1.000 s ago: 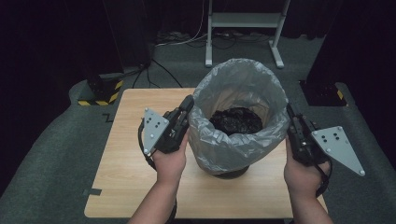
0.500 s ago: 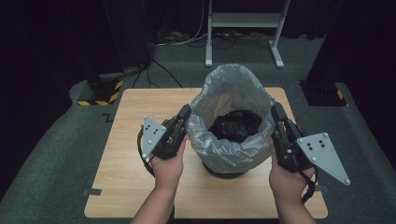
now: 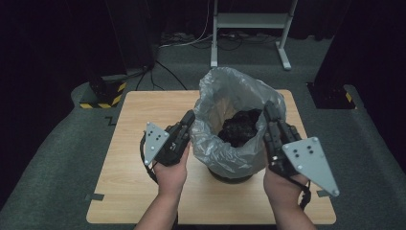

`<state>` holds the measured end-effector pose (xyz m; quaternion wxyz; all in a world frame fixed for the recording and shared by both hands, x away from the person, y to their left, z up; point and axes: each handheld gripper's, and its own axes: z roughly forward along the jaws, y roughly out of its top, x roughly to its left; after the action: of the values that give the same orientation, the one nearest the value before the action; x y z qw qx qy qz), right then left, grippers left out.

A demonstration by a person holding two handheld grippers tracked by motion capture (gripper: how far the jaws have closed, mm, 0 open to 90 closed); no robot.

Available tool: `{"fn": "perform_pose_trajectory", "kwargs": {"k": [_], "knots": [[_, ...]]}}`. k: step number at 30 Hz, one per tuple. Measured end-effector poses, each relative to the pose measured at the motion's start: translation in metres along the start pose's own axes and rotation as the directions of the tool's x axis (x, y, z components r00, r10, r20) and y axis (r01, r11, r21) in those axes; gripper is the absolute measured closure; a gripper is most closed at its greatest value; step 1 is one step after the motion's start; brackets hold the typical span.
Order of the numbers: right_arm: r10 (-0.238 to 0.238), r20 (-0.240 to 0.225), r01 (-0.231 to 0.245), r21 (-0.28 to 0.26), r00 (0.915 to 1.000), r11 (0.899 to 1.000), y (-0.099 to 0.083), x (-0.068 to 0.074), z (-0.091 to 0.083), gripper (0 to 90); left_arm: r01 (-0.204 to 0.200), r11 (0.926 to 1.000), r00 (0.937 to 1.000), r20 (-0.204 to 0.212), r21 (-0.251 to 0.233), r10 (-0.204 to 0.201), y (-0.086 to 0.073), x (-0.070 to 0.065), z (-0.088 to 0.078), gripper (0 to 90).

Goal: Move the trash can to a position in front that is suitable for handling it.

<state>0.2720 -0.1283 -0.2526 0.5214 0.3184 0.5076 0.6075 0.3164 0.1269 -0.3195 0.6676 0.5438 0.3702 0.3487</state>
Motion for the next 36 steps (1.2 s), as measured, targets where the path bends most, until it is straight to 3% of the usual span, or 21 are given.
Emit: {"fn": "perform_pose_trajectory", "kwargs": {"k": [1,2,6,7,9,14,15,16,18,31,33,35,36], "knots": [[0.0,0.0,0.0,0.0,1.0,1.0,0.0,0.0,0.0,90.0,0.0,1.0,1.0,0.0,0.0,0.0,0.0,0.0,0.0,89.7],[-0.018,-0.025,0.018,0.004,0.9995,1.0,0.0,0.012,-0.002,90.0,0.0,1.0,1.0,0.002,0.003,0.0,-0.001,0.0,0.0,89.7],[-0.045,-0.087,0.047,0.013,0.9951,0.999,-0.001,0.037,-0.003,90.0,0.004,1.0,1.0,0.003,0.007,-0.004,-0.002,0.0,0.0,89.7],[-0.045,-0.087,0.047,0.013,0.9951,0.999,-0.001,0.037,-0.003,90.0,0.005,1.0,1.0,0.004,0.008,-0.005,-0.003,0.001,0.0,89.7],[-0.054,-0.133,0.059,0.035,0.9896,0.998,-0.007,0.055,-0.003,90.0,0.005,1.0,1.0,0.007,0.008,-0.005,-0.003,0.001,0.0,89.7],[-0.076,-0.201,0.091,0.064,0.9765,0.994,-0.023,0.08,-0.002,90.0,0.01,0.9999,0.9997,0.02,0.009,-0.011,-0.002,0.002,-0.002,89.7],[-0.076,-0.201,0.091,0.064,0.9765,0.994,-0.023,0.08,-0.002,90.0,0.01,0.9999,0.9997,0.02,0.009,-0.011,-0.002,0.002,-0.002,89.7],[-0.093,-0.228,0.113,0.075,0.9693,0.991,-0.031,0.091,-0.003,90.0,0.012,0.9999,0.9996,0.024,0.011,-0.012,-0.002,0.003,-0.003,89.7],[-0.102,-0.246,0.126,0.087,0.9641,0.988,-0.037,0.097,-0.003,90.0,0.015,0.9998,0.9996,0.025,0.014,-0.015,-0.003,0.005,-0.004,89.7],[-0.089,-0.306,0.15,0.181,0.948,0.972,-0.07,0.115,0.0,90.0,0.023,0.999,0.9981,0.057,0.039,-0.025,-0.003,0.012,-0.008,88.2],[-0.092,-0.307,0.155,0.186,0.9471,0.97,-0.073,0.115,0.001,90.0,0.019,0.9991,0.9982,0.056,0.038,-0.021,-0.002,0.012,-0.009,84.9],[-0.099,-0.31,0.163,0.188,0.9456,0.969,-0.074,0.116,0.001,90.0,0.019,0.9992,0.9975,0.067,0.036,-0.021,0.001,0.013,-0.01,75.9],[-0.103,-0.31,0.168,0.189,0.9451,0.968,-0.075,0.116,0.001,90.0,0.036,0.9966,0.9959,0.08,0.074,-0.042,0.006,0.014,-0.008,68.2]]}}
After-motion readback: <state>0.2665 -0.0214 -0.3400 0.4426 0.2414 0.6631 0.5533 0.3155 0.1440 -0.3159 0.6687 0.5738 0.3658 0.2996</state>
